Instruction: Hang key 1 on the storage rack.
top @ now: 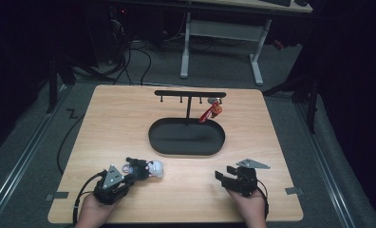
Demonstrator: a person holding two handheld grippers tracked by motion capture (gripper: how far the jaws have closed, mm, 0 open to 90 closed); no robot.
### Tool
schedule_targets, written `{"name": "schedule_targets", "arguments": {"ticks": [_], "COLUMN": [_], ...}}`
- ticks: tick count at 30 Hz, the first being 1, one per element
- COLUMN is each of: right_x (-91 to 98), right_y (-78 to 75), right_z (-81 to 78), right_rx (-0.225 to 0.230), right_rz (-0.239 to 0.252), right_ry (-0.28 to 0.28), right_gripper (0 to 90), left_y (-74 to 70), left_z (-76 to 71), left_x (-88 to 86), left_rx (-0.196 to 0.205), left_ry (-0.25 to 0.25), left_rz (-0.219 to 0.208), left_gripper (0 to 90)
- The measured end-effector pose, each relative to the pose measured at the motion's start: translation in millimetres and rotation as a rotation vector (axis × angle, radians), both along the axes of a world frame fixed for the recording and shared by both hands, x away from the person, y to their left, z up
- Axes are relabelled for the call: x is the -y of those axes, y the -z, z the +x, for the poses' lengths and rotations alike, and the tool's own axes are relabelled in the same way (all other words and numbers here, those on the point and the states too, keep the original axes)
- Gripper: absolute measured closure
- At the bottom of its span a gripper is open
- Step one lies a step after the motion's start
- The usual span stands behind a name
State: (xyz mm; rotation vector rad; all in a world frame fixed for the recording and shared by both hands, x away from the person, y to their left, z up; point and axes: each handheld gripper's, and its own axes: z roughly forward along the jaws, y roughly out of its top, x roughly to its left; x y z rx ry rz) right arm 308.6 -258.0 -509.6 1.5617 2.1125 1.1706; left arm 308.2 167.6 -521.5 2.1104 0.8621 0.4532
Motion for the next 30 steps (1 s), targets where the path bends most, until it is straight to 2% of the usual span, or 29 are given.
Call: {"name": "schedule_targets", "arguments": {"ticks": [3,4,5,7,9,10,11,12,14,15,16,17,19,21,22,23,26,27,28,30], "right_x": [7.5,9.5,9.5,15.1,20.7,26.8,29.9,29.9,36.0,41.4,44.5,47.3,50.3,57.6,57.6,60.4,61.8,61.5,61.5,60.5], "right_y": [0.0,-0.4,-0.4,-0.7,-1.1,-1.8,-2.0,-2.0,-2.9,-4.2,-4.6,-5.1,-5.3,-5.5,-5.5,-5.4,-5.7,-6.1,-6.1,-6.2], "right_z": [-6.4,-8.8,-8.8,-12.8,-17.0,-21.1,-22.8,-22.8,-26.4,-30.0,-31.2,-32.6,-33.5,-35.4,-35.4,-35.6,-35.6,-35.7,-35.7,-35.3], "right_rx": [0.003,-0.002,-0.002,0.006,0.009,0.007,0.012,0.012,0.019,0.021,0.028,0.027,0.033,0.032,0.032,0.031,0.037,0.039,0.039,0.036], "right_rz": [0.006,0.009,0.009,0.01,0.014,0.022,0.027,0.027,0.032,0.041,0.042,0.047,0.05,0.07,0.07,0.08,0.082,0.085,0.085,0.088], "right_ry": [0.029,0.041,0.041,0.055,0.076,0.098,0.108,0.108,0.123,0.144,0.15,0.16,0.165,0.187,0.187,0.199,0.196,0.193,0.193,0.189], "right_gripper": [39.2,39.3,39.3,39.4,39.4,39.4,39.4,39.4,39.5,39.5,39.5,39.5,39.5,40.0,40.0,40.1,40.2,40.2,40.2,40.2], "left_y": [1.4,1.3,1.3,0.4,0.6,1.0,1.2,1.2,1.3,1.1,1.1,0.6,0.4,0.4,0.4,0.5,1.0,1.0,1.1,1.3], "left_z": [3.4,4.1,4.1,5.1,6.2,6.6,6.8,6.8,7.2,7.2,7.2,7.5,7.7,7.3,7.3,6.7,6.9,7.4,7.7,9.0], "left_x": [24.5,32.1,32.1,48.6,70.0,88.3,99.1,99.1,119.8,139.3,139.3,157.5,163.9,188.9,188.9,199.7,205.1,205.9,205.5,202.4], "left_rx": [-0.007,-0.001,-0.001,0.005,0.004,0.012,0.014,0.014,0.01,0.011,0.011,0.005,0.006,0.006,0.006,0.012,0.012,0.013,0.022,0.052], "left_ry": [0.053,0.07,0.07,0.11,0.15,0.188,0.209,0.209,0.257,0.297,0.297,0.333,0.346,0.39,0.39,0.406,0.411,0.412,0.403,0.358], "left_rz": [-0.005,0.0,0.0,0.014,0.006,0.005,0.005,0.005,0.003,0.004,0.004,0.005,0.006,0.008,0.008,0.011,0.008,0.01,0.012,0.03], "left_gripper": [77.6,77.7,77.7,77.7,77.7,77.7,77.7,77.7,77.7,77.6,77.6,77.5,77.4,77.2,77.1,76.8,76.0,71.9,71.9,64.9]}}
